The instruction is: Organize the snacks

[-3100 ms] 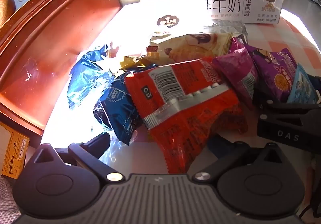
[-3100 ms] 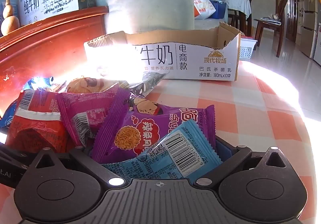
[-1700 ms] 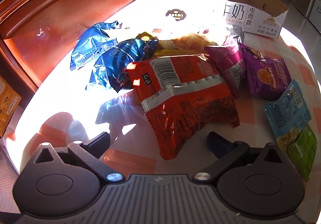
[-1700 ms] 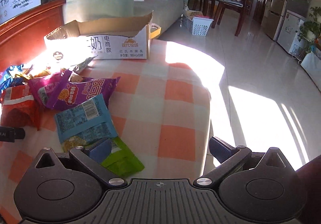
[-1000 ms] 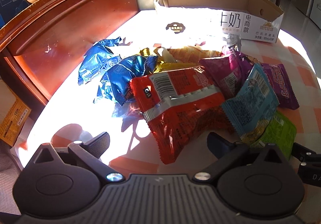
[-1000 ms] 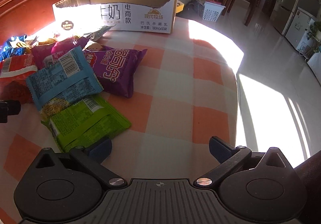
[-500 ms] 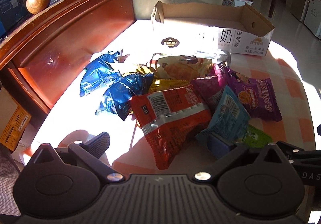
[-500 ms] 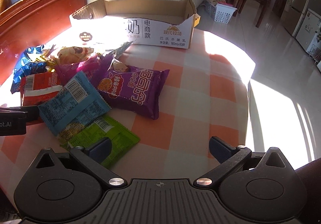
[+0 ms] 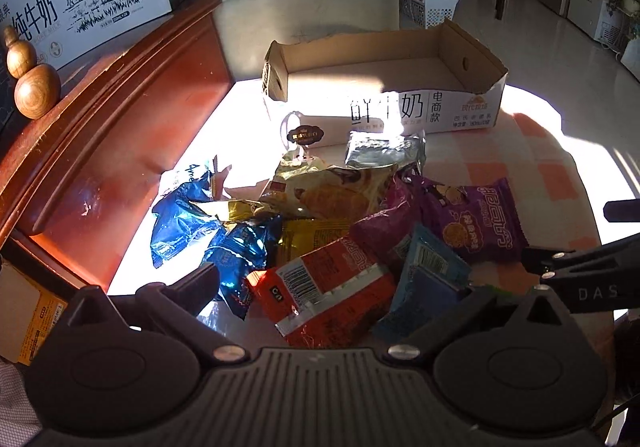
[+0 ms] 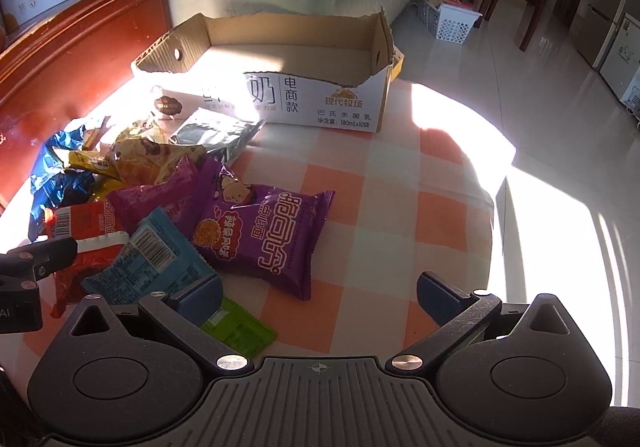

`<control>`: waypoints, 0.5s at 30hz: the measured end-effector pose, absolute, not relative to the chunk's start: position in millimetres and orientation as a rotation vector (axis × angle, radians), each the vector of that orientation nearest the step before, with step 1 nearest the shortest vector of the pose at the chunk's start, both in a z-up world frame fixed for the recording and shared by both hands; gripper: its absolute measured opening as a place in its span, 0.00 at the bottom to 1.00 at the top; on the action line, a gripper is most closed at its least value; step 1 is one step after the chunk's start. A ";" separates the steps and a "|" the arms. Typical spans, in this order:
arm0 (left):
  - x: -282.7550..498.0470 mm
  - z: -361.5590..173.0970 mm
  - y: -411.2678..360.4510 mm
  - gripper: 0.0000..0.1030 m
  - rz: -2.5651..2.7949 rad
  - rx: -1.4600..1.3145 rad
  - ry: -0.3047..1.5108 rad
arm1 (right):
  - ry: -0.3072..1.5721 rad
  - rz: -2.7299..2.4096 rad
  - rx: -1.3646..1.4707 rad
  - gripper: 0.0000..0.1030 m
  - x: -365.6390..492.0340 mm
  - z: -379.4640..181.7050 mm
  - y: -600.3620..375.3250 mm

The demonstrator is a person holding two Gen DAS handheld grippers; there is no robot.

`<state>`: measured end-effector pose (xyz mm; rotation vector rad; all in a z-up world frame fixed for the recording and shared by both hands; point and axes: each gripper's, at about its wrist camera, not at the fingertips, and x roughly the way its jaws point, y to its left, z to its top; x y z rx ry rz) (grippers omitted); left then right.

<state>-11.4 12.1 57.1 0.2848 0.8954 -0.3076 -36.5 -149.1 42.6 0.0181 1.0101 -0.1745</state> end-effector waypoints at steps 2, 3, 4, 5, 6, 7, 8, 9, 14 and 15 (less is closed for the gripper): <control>-7.0 57.0 10.5 0.99 -0.294 0.282 0.900 | 1.020 -0.161 0.036 1.00 -30.9 42.0 -149.2; -3.2 56.5 9.1 0.99 -0.287 0.277 0.914 | 1.022 -0.158 0.046 1.00 -28.0 41.7 -149.5; -0.3 54.7 8.3 0.99 -0.274 0.268 0.929 | 1.022 -0.158 0.056 1.00 -25.2 40.8 -150.5; 1.6 52.9 7.8 0.99 -0.261 0.263 0.938 | 1.022 -0.165 0.063 1.00 -23.4 39.9 -151.5; 4.3 49.9 6.2 0.99 -0.247 0.265 0.940 | 1.023 -0.171 0.070 1.00 -22.3 38.8 -152.4; 4.7 47.6 4.7 0.99 -0.246 0.274 0.939 | 1.030 -0.173 0.080 1.00 -21.2 37.0 -153.5; 5.2 44.7 2.4 0.99 -0.244 0.287 0.940 | 1.038 -0.176 0.087 1.00 -20.0 34.9 -154.5; 6.1 42.3 0.4 0.99 -0.239 0.295 0.946 | 1.044 -0.181 0.092 1.00 -19.5 33.7 -154.9; 4.9 41.4 -2.9 0.99 -0.265 0.275 0.946 | 1.041 -0.202 0.072 1.00 -19.0 30.5 -151.3; 3.9 41.7 -3.4 0.99 -0.266 0.278 0.940 | 1.039 -0.206 0.065 1.00 -18.6 30.5 -149.4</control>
